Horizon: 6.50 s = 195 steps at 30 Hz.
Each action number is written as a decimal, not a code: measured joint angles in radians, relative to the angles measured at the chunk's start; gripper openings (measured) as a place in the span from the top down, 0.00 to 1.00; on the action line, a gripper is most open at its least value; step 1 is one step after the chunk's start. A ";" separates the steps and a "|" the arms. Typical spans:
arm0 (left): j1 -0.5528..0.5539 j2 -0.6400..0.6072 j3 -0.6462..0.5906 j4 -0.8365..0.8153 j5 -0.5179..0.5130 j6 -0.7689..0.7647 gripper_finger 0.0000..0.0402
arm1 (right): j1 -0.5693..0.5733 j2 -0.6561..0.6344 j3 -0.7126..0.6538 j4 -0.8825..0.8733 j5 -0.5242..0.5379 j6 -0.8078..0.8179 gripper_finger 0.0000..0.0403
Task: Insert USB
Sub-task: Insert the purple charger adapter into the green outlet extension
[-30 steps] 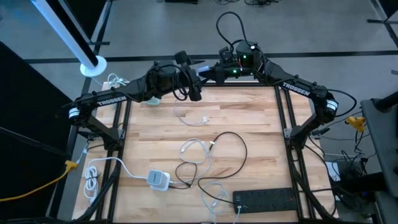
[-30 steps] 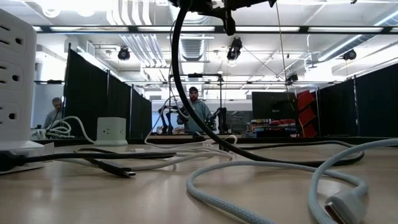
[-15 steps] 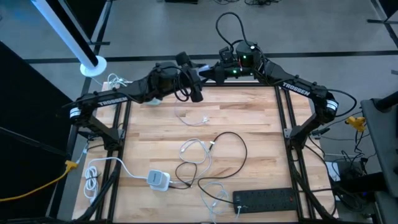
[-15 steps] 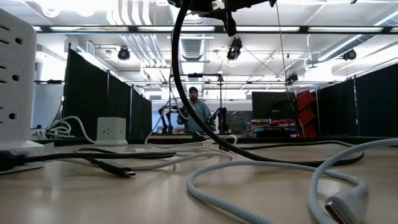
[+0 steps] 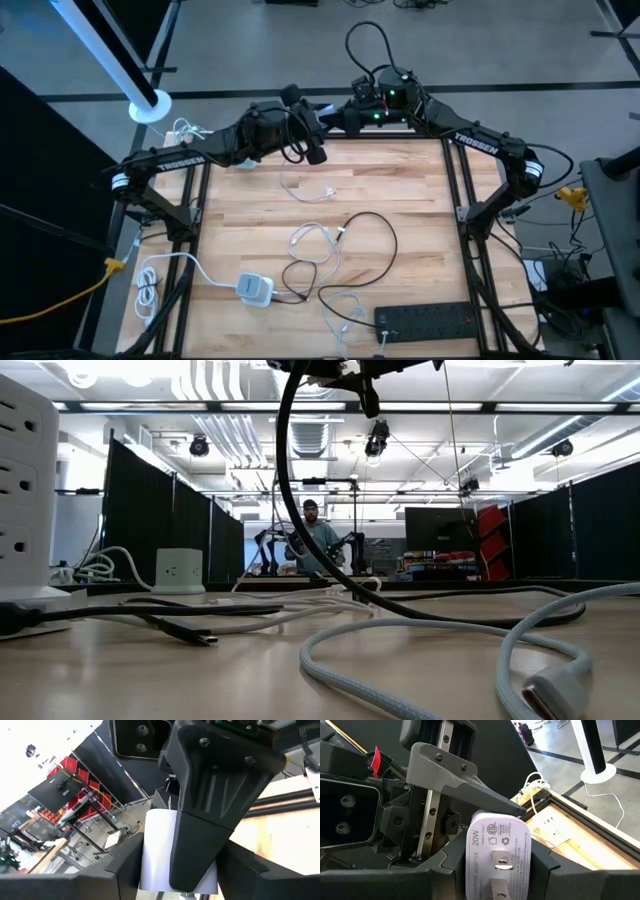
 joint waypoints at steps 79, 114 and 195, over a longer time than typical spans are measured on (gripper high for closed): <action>0.119 -0.048 -0.423 0.962 0.098 -1.689 0.51 | 0.250 0.007 -0.004 0.208 0.677 -1.078 0.46; 0.119 -0.067 -0.423 0.962 0.203 -1.728 0.51 | 0.258 0.030 -0.005 0.346 0.833 -1.141 0.44; 0.139 -0.160 -0.425 0.836 0.442 -1.870 0.51 | 0.247 0.005 -0.001 0.320 0.518 -1.098 0.36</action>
